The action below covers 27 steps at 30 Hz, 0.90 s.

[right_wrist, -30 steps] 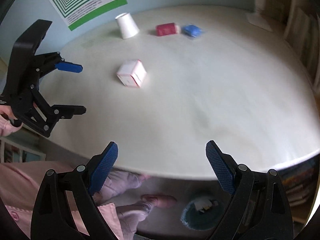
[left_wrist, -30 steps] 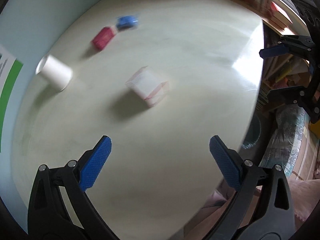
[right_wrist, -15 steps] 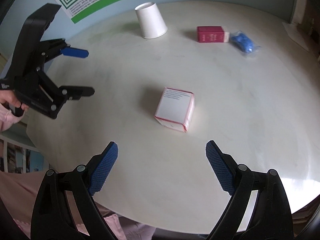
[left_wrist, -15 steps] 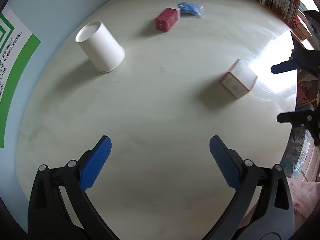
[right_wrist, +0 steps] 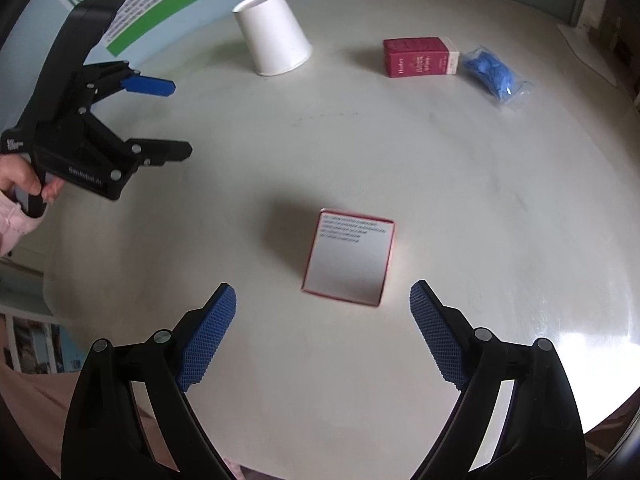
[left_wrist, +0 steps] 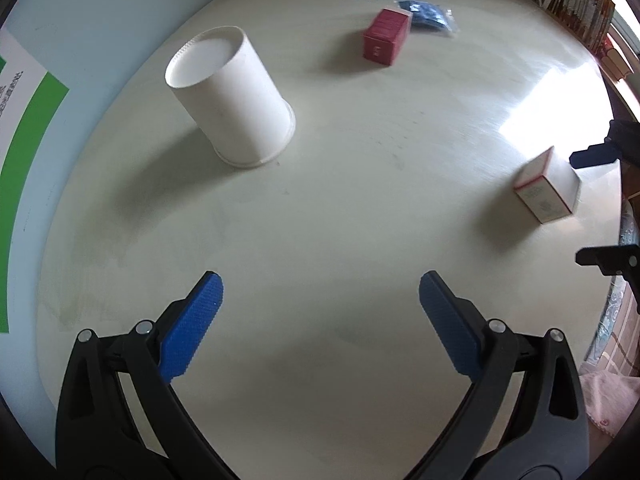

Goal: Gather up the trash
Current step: 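Grasp the white paper cup with left tool while right tool grasps cream box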

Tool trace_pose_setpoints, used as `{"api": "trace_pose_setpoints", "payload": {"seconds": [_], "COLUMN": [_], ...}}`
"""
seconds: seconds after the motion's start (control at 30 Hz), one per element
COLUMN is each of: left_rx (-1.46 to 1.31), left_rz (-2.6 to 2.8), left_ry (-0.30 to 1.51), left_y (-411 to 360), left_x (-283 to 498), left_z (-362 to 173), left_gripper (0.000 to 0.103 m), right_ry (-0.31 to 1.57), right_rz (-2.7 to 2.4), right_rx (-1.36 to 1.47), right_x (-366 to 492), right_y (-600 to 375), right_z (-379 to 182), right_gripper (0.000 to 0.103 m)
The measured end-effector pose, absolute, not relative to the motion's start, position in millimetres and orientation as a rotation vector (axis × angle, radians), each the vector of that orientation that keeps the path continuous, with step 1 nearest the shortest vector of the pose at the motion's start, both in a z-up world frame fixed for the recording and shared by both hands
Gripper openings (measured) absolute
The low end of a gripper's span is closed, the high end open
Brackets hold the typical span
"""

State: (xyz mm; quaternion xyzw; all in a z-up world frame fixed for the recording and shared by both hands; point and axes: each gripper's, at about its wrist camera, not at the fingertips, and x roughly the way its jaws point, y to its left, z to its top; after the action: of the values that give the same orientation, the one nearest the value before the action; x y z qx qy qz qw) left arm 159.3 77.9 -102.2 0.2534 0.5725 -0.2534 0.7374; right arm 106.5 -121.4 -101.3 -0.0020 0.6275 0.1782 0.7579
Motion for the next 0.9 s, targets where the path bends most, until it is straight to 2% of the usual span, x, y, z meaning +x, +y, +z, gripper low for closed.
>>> {"api": "trace_pose_setpoints", "payload": {"seconds": [0.37, 0.43, 0.57, 0.73, 0.8, 0.83, 0.9], "left_rx": [0.561, 0.566, 0.575, 0.577, 0.580, 0.581, 0.568], "left_rz": [-0.563, -0.568, -0.577, -0.588, -0.595, -0.593, -0.594], "left_ry": [1.272, 1.272, 1.267, 1.245, 1.242, 1.240, 1.242], "left_y": [74, 70, 66, 58, 55, 55, 52], "left_x": [218, 228, 241, 252, 255, 255, 260], "left_z": [-123, -126, -131, -136, -137, -137, -139], "left_gripper": [0.096, 0.096, 0.096, 0.095, 0.085, 0.082, 0.063], "right_ry": [1.402, 1.404, 1.410, 1.390, 1.384, 1.381, 1.378], "right_rz": [0.346, 0.338, 0.332, 0.322, 0.319, 0.312, 0.301], "right_rx": [0.016, 0.010, 0.014, -0.012, -0.021, -0.023, -0.018], "right_x": [122, 125, 127, 124, 125, 125, 127], "right_y": [-125, -125, -130, -136, -139, -141, -147], "right_z": [-115, -117, -120, -117, -116, -115, -115], "right_gripper": [0.087, 0.083, 0.081, 0.067, 0.060, 0.052, 0.044]}}
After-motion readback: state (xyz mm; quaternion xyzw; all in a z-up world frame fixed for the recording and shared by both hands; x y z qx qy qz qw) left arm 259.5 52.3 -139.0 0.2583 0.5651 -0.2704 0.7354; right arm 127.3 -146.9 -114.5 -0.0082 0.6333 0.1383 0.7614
